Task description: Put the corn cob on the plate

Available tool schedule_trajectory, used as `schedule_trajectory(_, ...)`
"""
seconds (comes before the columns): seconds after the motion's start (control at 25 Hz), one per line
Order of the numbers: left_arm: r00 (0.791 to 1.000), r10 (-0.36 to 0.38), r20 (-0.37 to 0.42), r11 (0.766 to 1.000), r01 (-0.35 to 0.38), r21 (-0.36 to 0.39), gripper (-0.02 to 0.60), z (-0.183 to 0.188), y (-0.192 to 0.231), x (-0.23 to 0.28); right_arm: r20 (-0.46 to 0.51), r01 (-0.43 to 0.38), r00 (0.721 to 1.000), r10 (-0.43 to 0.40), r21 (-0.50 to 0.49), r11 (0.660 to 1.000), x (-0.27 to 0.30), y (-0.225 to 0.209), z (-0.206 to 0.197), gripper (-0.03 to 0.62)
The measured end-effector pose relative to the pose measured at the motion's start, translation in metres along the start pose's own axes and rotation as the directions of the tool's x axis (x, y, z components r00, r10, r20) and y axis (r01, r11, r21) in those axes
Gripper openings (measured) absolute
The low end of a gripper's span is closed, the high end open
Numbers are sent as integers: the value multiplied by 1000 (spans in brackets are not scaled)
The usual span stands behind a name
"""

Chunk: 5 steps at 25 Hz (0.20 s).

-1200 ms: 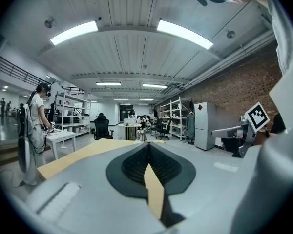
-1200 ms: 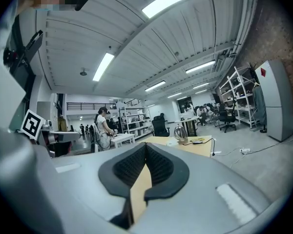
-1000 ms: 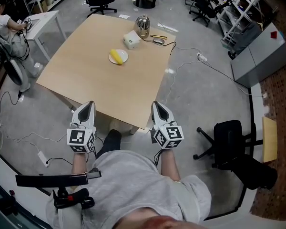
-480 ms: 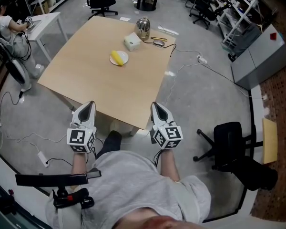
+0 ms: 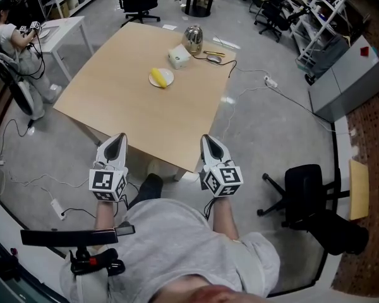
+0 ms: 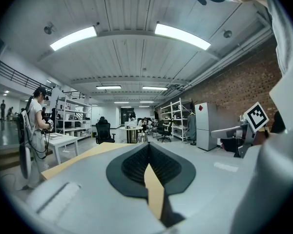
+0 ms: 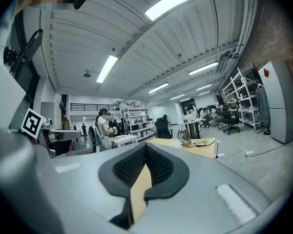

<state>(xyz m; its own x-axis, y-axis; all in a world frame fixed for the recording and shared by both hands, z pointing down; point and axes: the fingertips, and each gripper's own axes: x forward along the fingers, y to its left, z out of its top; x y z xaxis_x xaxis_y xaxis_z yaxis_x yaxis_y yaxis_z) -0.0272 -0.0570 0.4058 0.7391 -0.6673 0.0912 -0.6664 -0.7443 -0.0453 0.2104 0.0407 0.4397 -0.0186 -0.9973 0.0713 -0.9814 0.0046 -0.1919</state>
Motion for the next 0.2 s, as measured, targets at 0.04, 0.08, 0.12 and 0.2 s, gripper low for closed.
schedule_trajectory(0.04, 1000, 1, 1, 1000, -1, 0, 20, 1, -1, -2, 1, -1, 1000, 1, 0, 1000, -2, 1, 1, 6)
schedule_trajectory(0.08, 1000, 1, 1, 1000, -1, 1, 20, 1, -2, -4, 1, -2, 1000, 2, 1, 1000, -4, 2, 1, 6)
schedule_trajectory(0.12, 1000, 1, 0, 1000, -1, 1, 20, 1, -2, -5, 1, -2, 1000, 2, 2, 1000, -5, 3, 1, 6)
schedule_trajectory(0.2, 1000, -1, -2, 1000, 1, 2, 20, 1, -3, -6, 2, -2, 1000, 2, 5, 1000, -6, 4, 1, 6)
